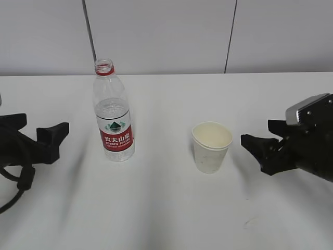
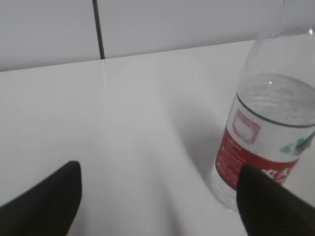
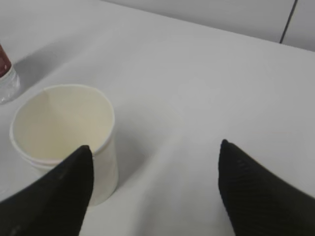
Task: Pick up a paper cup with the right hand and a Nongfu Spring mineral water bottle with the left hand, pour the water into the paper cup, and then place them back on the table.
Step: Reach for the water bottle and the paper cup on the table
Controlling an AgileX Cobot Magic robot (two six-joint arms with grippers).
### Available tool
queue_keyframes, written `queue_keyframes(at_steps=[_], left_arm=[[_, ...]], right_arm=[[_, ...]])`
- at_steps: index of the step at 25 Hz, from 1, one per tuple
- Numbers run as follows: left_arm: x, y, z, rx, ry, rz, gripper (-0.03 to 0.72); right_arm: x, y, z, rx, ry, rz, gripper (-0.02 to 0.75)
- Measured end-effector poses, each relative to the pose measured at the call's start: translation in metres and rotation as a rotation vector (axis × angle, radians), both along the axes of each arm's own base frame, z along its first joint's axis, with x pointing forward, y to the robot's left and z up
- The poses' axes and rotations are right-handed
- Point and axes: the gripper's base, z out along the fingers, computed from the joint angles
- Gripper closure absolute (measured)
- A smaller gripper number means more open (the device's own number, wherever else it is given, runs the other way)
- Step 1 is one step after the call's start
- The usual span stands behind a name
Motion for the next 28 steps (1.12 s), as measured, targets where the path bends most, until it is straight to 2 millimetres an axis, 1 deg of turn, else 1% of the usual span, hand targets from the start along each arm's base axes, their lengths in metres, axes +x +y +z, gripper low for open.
queue_keyframes(at_steps=[3, 7, 11, 15, 18, 28], left_arm=[[0.001, -0.002, -0.015, 0.006, 0.01, -0.017, 0.101], [0.004, -0.004, -0.033, 0.015, 0.038, -0.038, 0.101], [0.005, -0.007, -0.045, 0.016, 0.041, -0.063, 0.101], [0.005, -0.008, -0.048, 0.015, 0.038, -0.075, 0.101], [0.006, -0.008, -0.047, 0.013, 0.032, -0.075, 0.101], [0.006, -0.009, -0.047, 0.01, 0.024, -0.077, 0.102]], right_arm=[[0.002, 0.002, -0.019, -0.004, 0.016, 0.03, 0.15], [0.003, 0.008, -0.034, 0.012, 0.01, 0.099, 0.15], [0.002, 0.013, -0.051, 0.03, 0.016, 0.156, 0.15], [0.003, 0.014, -0.07, 0.016, 0.059, 0.18, 0.15], [0.01, 0.017, -0.079, 0.01, 0.063, 0.217, 0.15], [0.037, 0.027, -0.086, -0.013, -0.008, 0.384, 0.15]])
